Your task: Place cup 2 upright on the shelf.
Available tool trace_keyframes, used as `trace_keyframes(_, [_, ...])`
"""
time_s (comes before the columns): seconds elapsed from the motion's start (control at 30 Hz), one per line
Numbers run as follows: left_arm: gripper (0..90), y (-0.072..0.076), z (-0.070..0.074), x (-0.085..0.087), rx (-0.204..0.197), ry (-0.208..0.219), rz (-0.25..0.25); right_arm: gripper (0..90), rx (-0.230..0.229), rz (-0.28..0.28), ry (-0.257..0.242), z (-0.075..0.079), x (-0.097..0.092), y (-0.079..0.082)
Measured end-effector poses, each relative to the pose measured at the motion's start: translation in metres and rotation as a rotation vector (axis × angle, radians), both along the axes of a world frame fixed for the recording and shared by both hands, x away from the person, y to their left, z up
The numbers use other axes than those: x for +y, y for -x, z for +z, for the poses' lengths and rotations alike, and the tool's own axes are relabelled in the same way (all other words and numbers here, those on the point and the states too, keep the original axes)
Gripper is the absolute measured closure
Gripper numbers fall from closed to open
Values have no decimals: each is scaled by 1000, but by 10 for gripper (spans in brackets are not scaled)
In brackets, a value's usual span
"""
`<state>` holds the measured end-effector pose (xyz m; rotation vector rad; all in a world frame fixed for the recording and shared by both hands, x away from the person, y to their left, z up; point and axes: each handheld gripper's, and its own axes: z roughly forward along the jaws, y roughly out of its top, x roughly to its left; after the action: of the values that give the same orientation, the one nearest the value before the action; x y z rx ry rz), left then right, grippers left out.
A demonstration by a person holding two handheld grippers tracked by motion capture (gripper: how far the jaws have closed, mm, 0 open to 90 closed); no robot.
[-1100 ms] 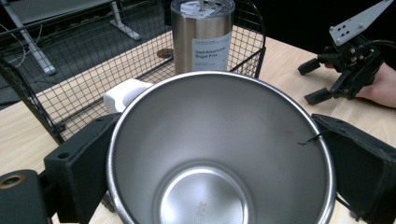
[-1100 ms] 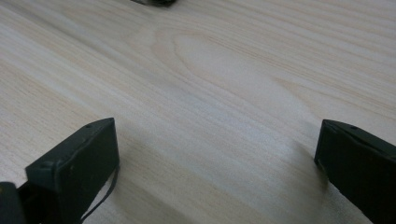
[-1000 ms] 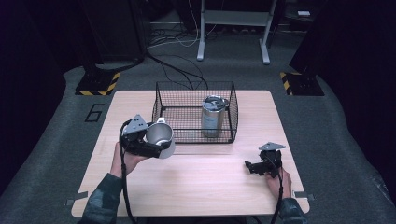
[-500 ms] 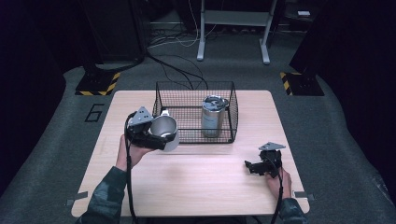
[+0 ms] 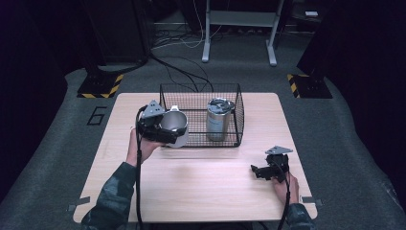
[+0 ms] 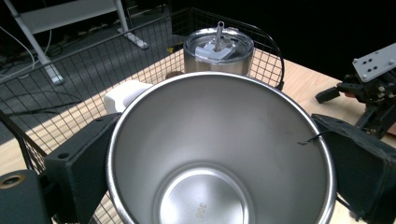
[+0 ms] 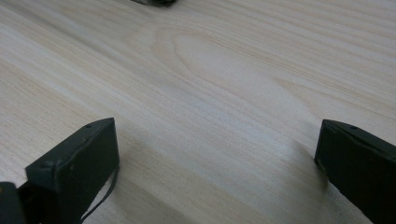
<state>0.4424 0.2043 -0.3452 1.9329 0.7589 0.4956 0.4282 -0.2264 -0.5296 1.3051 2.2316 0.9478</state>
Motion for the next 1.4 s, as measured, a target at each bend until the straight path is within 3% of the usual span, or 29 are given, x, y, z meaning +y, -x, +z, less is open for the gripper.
trace_keyframes(0.8, [61,-34,15,-23,-18,-12,11,0,0,0,0,0,0,0])
trace_keyframes(1.4, [61,-64,5,-36,-1,-8,67,0,0,0,0,0,0,0])
